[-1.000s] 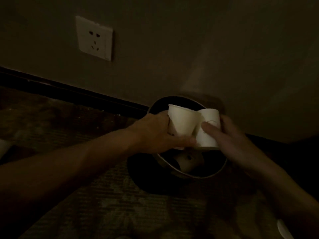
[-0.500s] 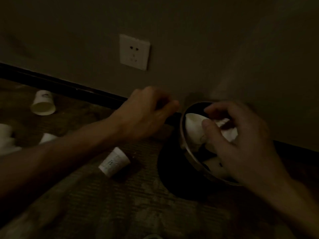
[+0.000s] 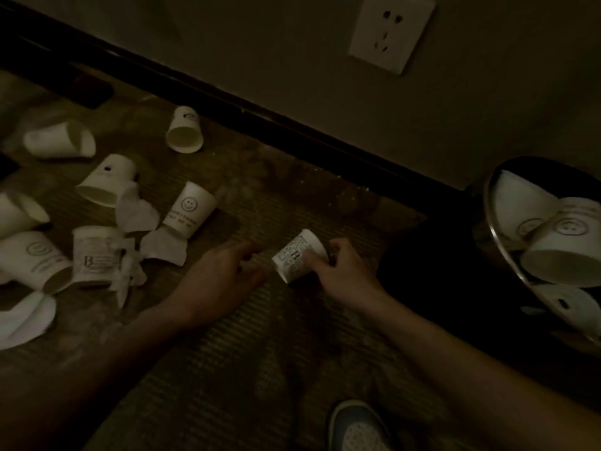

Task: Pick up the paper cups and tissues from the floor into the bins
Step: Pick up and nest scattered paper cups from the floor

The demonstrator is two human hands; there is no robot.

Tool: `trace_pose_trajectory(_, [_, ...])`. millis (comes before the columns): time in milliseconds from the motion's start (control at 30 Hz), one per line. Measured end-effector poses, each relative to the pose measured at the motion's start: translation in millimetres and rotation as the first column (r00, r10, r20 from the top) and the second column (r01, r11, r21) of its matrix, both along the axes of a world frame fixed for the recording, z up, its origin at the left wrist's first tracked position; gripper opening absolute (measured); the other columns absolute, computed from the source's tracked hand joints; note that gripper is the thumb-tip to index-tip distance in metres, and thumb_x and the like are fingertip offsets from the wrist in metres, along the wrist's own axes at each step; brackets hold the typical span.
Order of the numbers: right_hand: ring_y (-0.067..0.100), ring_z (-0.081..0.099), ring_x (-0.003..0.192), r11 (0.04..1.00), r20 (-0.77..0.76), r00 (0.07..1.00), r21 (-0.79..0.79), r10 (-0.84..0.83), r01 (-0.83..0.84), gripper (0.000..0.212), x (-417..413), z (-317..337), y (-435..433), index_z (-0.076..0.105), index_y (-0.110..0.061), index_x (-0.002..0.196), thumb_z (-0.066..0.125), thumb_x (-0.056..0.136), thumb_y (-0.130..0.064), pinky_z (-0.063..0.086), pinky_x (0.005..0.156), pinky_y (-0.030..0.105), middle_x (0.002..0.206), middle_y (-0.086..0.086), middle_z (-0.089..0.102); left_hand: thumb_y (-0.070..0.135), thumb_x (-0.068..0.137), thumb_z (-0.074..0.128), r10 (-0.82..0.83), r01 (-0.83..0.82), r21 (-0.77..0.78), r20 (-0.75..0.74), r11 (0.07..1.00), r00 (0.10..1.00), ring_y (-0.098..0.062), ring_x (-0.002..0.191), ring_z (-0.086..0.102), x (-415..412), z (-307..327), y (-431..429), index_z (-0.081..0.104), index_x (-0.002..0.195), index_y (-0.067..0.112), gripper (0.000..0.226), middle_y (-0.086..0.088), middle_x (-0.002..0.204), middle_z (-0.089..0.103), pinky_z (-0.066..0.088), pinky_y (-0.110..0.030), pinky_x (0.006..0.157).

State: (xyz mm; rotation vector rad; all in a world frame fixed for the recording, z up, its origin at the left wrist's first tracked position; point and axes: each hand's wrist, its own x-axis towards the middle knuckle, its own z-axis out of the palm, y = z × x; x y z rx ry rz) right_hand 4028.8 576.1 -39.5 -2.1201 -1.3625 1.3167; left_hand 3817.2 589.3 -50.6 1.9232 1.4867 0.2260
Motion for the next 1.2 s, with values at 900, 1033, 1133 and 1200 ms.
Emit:
trace_pose_trajectory(900, [0.012, 0.065, 0.095, 0.982, -0.202, 0.964, 0.113, 0.172, -0.151, 0.076, -146.0, -46.7, 11.1, 0.056, -0.018, 0.128, 0.084, 0.065, -0.049, 0.053, 0.057, 0.019, 0.115, -0.001, 0.064, 0.036, 0.066, 0.089, 0.516, -0.437, -0.276, 0.484, 0.856, 0.706, -0.005, 0.086, 0.067, -65.2, -58.5, -65.1, 0.062, 0.118, 0.017, 0.062, 0.004, 0.098, 0.072, 0.053, -0.025, 0.071])
trace_pose_trajectory(1033, [0.010, 0.069, 0.084, 0.989, -0.315, 0.939, 0.094, 0.140, -0.116, 0.068, -164.2, -46.7, 7.8, 0.057, -0.015, 0.125, 0.085, 0.069, -0.042, 0.055, 0.057, 0.025, 0.109, -0.001, 0.066, 0.054, 0.062, 0.080, 0.629, -0.632, -0.134, 0.379, 0.763, 0.678, 0.005, 0.075, 0.062, -111.3, -53.5, -65.8, 0.060, 0.112, 0.025, 0.061, 0.009, 0.089, 0.065, 0.048, -0.014, 0.060])
trace_pose_trajectory(1133, [0.011, 0.067, 0.093, 0.991, -0.316, 0.940, 0.072, 0.129, -0.111, 0.071, -167.4, -49.7, 4.0, 0.056, -0.016, 0.127, 0.084, 0.069, -0.045, 0.051, 0.059, 0.020, 0.111, -0.002, 0.067, 0.053, 0.084, 0.070, 0.698, -0.716, 0.065, 0.181, 0.695, 0.693, -0.014, 0.094, 0.061, -133.8, -63.9, -57.9, 0.052, 0.130, 0.026, 0.056, -0.003, 0.111, 0.062, 0.047, -0.027, 0.071])
trace_pose_trajectory(1200, [0.011, 0.067, 0.092, 0.992, -0.331, 0.935, 0.056, 0.124, -0.112, 0.072, -167.2, -50.6, 1.7, 0.056, -0.016, 0.127, 0.084, 0.068, -0.045, 0.050, 0.052, 0.016, 0.111, -0.001, 0.067, 0.049, 0.091, 0.062, 0.625, -0.622, 0.137, 0.025, 0.771, 0.780, -0.028, 0.103, 0.059, -136.9, -72.5, -49.4, 0.041, 0.143, 0.028, 0.060, -0.013, 0.122, 0.056, 0.040, -0.032, 0.077])
